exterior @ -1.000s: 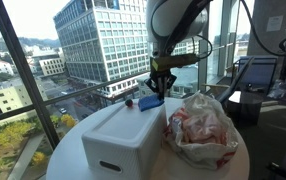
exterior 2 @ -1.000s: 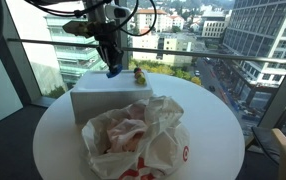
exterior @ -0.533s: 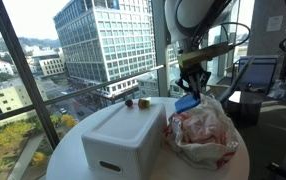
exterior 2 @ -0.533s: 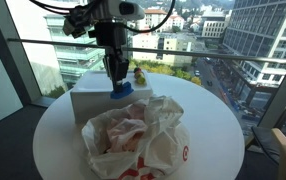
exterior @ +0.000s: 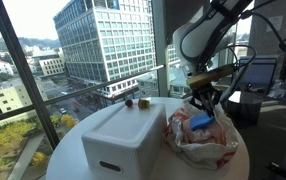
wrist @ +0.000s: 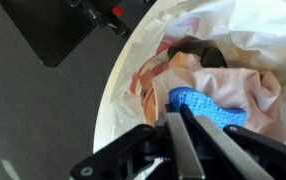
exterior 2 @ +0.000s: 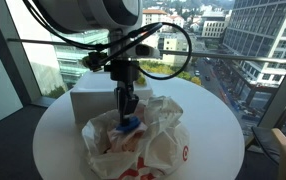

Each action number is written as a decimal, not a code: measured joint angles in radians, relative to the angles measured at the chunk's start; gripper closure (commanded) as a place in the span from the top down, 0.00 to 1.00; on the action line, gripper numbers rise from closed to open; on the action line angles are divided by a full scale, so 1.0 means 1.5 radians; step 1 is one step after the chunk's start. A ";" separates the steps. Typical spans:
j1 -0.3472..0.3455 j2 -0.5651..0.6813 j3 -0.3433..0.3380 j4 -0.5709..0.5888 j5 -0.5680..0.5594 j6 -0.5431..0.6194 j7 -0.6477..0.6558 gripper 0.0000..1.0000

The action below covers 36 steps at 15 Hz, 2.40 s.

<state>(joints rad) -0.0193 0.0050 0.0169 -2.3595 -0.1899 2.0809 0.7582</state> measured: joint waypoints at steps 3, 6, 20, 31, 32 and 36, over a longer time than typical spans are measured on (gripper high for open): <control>-0.002 0.066 -0.019 0.015 0.000 0.067 -0.001 0.35; -0.003 0.129 -0.031 0.040 0.005 0.110 -0.008 0.50; 0.049 0.022 0.014 0.121 0.041 0.070 -0.161 1.00; 0.097 0.169 0.047 0.333 -0.032 -0.006 -0.431 1.00; 0.094 0.183 0.046 0.350 -0.032 -0.007 -0.471 1.00; 0.076 0.247 0.044 0.418 -0.032 -0.007 -0.639 1.00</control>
<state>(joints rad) 0.0942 0.3754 0.0828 -1.7319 -0.2372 2.0701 -0.2000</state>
